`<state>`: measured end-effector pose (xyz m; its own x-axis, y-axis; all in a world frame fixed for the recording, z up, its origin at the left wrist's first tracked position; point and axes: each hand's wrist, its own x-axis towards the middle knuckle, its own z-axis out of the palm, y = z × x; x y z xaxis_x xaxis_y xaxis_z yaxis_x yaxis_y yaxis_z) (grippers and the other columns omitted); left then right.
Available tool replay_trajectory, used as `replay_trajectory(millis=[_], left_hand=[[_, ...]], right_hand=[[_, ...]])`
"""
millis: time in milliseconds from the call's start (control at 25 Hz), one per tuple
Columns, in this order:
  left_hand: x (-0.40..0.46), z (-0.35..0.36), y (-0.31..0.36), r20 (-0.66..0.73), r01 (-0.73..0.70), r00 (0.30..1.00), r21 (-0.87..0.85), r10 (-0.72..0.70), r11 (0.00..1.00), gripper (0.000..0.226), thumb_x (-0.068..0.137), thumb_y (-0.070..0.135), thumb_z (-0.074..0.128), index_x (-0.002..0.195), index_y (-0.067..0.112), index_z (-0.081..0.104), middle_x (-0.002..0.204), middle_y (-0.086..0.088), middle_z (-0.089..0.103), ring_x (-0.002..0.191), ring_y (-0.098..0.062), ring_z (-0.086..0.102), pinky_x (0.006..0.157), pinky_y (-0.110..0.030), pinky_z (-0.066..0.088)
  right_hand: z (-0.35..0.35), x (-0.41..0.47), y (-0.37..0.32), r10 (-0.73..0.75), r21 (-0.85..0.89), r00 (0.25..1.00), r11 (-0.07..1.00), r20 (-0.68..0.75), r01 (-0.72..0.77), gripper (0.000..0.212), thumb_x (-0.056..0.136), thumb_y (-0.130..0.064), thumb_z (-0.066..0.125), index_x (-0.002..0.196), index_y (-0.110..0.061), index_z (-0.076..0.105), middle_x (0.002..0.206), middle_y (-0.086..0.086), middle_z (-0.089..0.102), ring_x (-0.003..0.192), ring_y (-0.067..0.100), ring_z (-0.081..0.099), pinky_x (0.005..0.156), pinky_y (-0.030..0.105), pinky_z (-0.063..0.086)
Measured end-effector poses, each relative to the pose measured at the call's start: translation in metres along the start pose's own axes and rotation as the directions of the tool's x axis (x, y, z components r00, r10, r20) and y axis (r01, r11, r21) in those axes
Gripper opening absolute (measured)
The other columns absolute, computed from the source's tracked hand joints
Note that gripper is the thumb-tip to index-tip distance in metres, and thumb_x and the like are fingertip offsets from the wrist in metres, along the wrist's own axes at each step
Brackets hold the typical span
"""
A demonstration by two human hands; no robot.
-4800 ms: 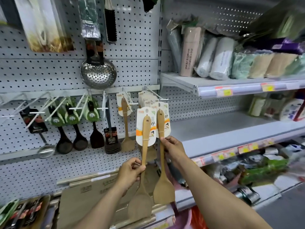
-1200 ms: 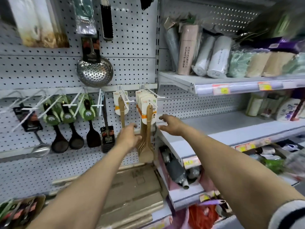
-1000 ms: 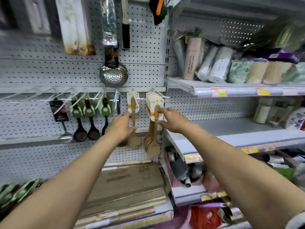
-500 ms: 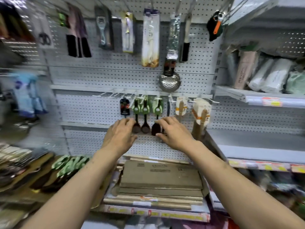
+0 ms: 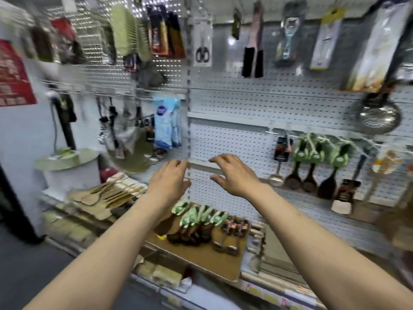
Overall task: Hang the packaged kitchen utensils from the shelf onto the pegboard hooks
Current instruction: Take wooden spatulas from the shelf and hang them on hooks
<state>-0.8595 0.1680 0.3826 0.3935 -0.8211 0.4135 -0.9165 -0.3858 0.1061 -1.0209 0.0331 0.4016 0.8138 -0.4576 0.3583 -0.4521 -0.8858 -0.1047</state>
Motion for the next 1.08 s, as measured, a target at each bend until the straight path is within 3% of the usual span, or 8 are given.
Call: replay_trajectory(millis=[160,440,600,800,1080], left_hand=[[0.011,-0.010,-0.105,-0.014,0.057,0.998,0.009,-0.057,0.998,0.054,0.088,0.043,0.062,0.135,0.025,0.043,0.132,-0.005,0.050,0.122,-0.029,0.048,0.098,-0.043,0.045],[0.058,0.005,-0.269,-0.054,0.146,0.987,-0.071,-0.150,0.987,0.049,0.086,0.043,0.066,0.129,0.026,0.049,0.119,-0.004,0.057,0.108,-0.028,0.058,0.085,-0.042,0.051],[0.114,0.015,-0.367,-0.022,0.178,0.984,-0.034,-0.179,0.983,0.047,0.090,0.041,0.062,0.132,0.025,0.047,0.121,-0.004,0.054,0.107,-0.028,0.057,0.080,-0.035,0.042],[0.193,0.037,-0.480,0.032,0.193,0.981,-0.065,-0.191,0.979,0.046,0.089,0.040,0.063,0.130,0.027,0.047,0.128,-0.005,0.051,0.114,-0.031,0.053,0.090,-0.043,0.048],[0.261,0.111,-0.615,0.145,0.227,0.967,-0.122,-0.209,0.966,0.050,0.089,0.038,0.060,0.134,0.025,0.045,0.126,-0.008,0.052,0.115,-0.032,0.052,0.092,-0.046,0.048]], right_hand=[[0.038,0.078,-0.069,-0.026,0.029,0.999,0.999,0.034,0.025,0.055,0.098,-0.045,0.055,0.146,-0.026,0.039,0.150,0.004,0.041,0.140,0.025,0.035,0.108,0.045,0.040],[0.119,0.223,-0.160,-0.127,0.092,0.991,0.988,0.047,0.123,0.053,0.098,-0.046,0.052,0.146,-0.031,0.037,0.148,0.001,0.043,0.138,0.023,0.035,0.108,0.042,0.038],[0.174,0.328,-0.202,-0.154,0.148,0.987,0.978,0.054,0.144,0.055,0.098,-0.046,0.051,0.147,-0.029,0.036,0.147,0.002,0.043,0.138,0.024,0.036,0.108,0.043,0.040],[0.230,0.452,-0.237,-0.147,0.177,0.986,0.975,0.076,0.132,0.054,0.098,-0.045,0.052,0.146,-0.027,0.037,0.147,0.003,0.045,0.137,0.025,0.036,0.108,0.041,0.039],[0.343,0.578,-0.271,-0.085,0.183,0.974,0.982,0.212,0.046,0.055,0.095,-0.047,0.054,0.144,-0.025,0.040,0.139,0.011,0.050,0.132,0.031,0.044,0.106,0.047,0.041]])
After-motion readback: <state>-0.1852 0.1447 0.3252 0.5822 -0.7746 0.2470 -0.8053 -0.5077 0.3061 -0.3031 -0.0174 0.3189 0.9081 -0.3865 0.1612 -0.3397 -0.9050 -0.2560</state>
